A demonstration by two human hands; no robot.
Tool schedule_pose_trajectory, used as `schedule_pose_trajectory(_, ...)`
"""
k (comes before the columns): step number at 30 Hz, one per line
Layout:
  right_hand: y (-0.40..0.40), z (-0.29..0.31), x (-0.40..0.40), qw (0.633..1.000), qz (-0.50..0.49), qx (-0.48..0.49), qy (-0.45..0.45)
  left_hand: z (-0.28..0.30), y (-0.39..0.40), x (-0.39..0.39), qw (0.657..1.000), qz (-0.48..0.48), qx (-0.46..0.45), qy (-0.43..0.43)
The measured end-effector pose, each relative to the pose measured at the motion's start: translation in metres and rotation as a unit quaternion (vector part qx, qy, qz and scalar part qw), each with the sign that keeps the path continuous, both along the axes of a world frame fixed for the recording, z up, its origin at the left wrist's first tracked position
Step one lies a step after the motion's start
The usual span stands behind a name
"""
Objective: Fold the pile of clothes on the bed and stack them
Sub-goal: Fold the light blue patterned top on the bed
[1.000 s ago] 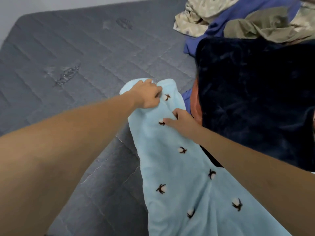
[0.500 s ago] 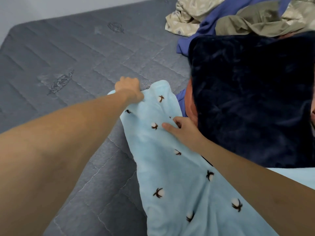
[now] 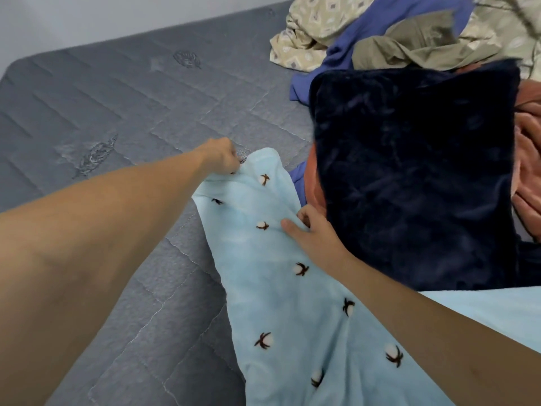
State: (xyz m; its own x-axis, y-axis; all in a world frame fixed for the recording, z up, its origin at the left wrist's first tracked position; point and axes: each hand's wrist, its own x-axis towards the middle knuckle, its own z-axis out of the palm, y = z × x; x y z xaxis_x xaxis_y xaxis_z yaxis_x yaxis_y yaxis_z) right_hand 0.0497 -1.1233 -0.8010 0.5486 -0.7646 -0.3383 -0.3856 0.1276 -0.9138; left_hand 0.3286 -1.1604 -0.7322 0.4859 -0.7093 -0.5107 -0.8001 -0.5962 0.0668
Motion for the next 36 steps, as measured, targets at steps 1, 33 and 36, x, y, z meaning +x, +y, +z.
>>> schedule_pose_trajectory(1, 0.0, 0.0, -0.001, 1.0, -0.014, -0.002, -0.014, -0.001, -0.001, 0.0, 0.999, 0.008, -0.037, 0.027)
schedule_pose_trajectory(33, 0.139, -0.051, -0.111, 0.827, 0.236, -0.44, 0.258, -0.111, 0.214, -0.202, 0.959, -0.112, -0.262, 0.0)
schedule_pose_trajectory(36, 0.162, -0.053, -0.133, 0.825, 0.239, -0.441, 0.26, -0.115, 0.234, -0.222, 0.963, -0.096, -0.251, -0.006)
